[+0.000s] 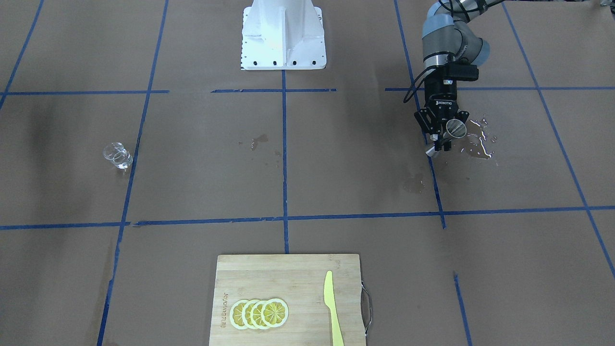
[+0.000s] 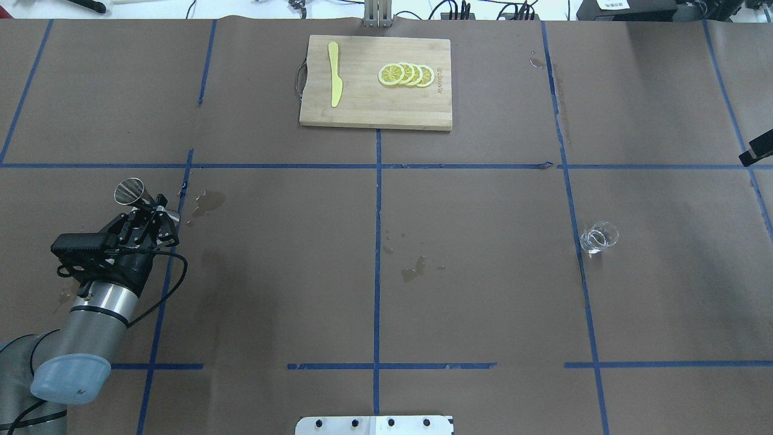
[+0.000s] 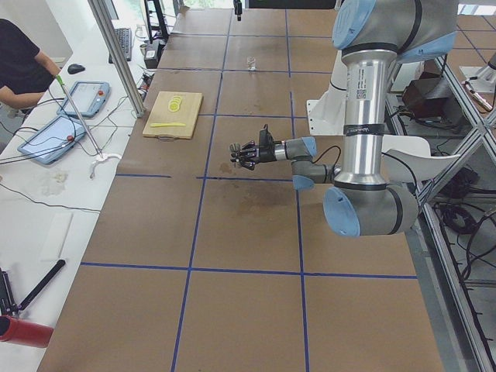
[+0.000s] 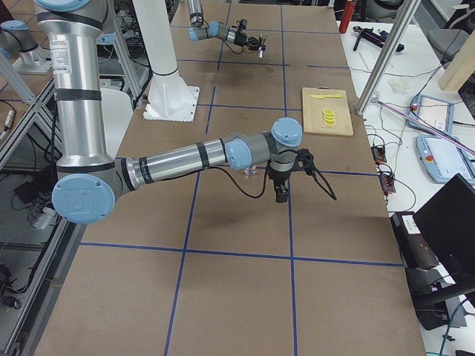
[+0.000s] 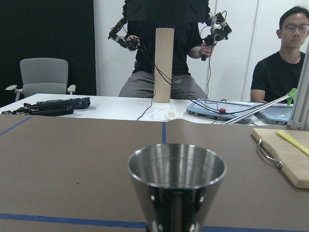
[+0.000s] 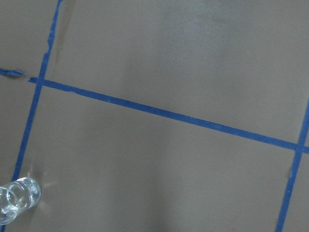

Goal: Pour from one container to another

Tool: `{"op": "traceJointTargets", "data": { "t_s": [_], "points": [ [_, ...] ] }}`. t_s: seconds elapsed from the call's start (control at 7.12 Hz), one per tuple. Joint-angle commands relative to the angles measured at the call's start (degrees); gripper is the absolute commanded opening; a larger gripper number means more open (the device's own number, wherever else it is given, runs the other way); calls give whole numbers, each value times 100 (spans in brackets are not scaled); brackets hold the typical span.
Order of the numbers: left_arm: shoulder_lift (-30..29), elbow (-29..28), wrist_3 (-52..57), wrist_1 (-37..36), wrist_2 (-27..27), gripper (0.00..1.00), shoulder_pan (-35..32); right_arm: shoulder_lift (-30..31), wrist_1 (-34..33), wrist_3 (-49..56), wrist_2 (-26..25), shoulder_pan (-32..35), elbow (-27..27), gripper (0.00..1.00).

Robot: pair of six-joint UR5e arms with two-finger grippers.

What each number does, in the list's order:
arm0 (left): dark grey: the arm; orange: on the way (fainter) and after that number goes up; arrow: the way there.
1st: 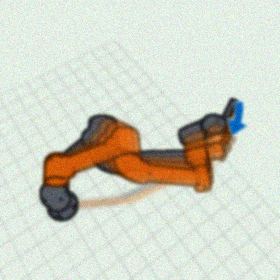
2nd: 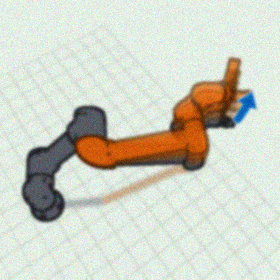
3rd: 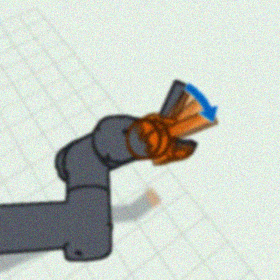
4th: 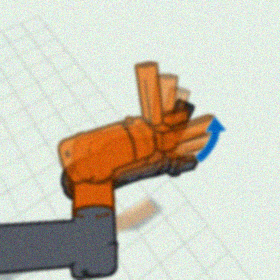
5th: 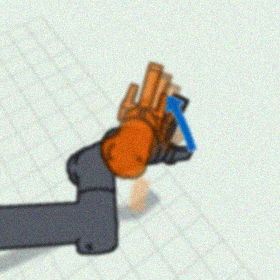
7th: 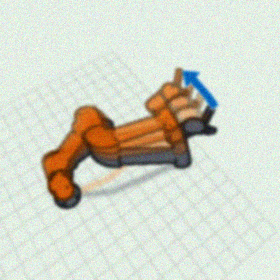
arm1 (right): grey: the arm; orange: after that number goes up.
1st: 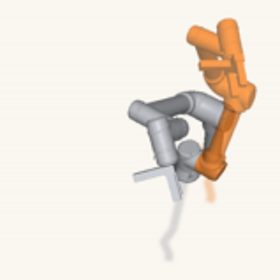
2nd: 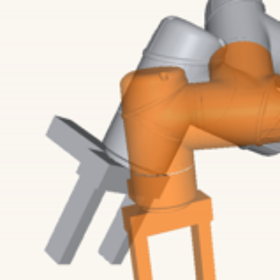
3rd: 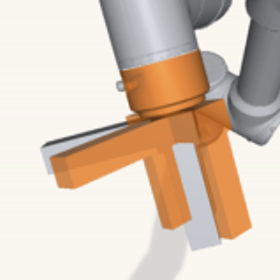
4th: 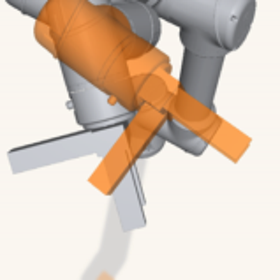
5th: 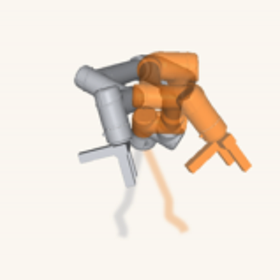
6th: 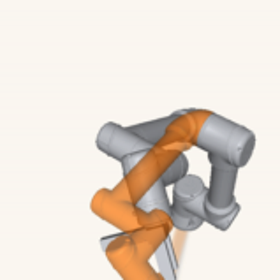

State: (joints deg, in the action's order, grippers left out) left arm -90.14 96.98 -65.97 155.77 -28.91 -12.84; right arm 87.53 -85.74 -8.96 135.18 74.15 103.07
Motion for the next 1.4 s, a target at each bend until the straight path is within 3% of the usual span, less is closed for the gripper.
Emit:
{"op": "traceJointTargets", "data": {
  "t_s": [0.0,0.14,0.28,0.7,0.84,1.12,1.26],
  "points": [
    [-440,-38,1047,463,-263,0,27,9,1080,-1840,-113,-1045,474,100],
    [-530,-39,1721,489,-316,0,27,62,2068,-3247,-637,-1583,669,100],
    [-722,-56,1867,481,-334,0,36,106,2748,-3879,-1095,-2197,706,100],
    [-970,-143,1850,699,-519,0,45,447,2825,-5322,-4822,-4710,1557,100],
    [-1013,-170,1868,692,-545,0,45,562,2852,-6493,-6053,-5213,1593,100],
    [-1092,-179,1868,692,-563,0,45,1077,2869,-7460,-8897,-6433,1576,100],
    [-1093,-188,1868,692,-563,0,45,1343,2869,-7967,-9678,-6718,1437,100]
  ]
}}
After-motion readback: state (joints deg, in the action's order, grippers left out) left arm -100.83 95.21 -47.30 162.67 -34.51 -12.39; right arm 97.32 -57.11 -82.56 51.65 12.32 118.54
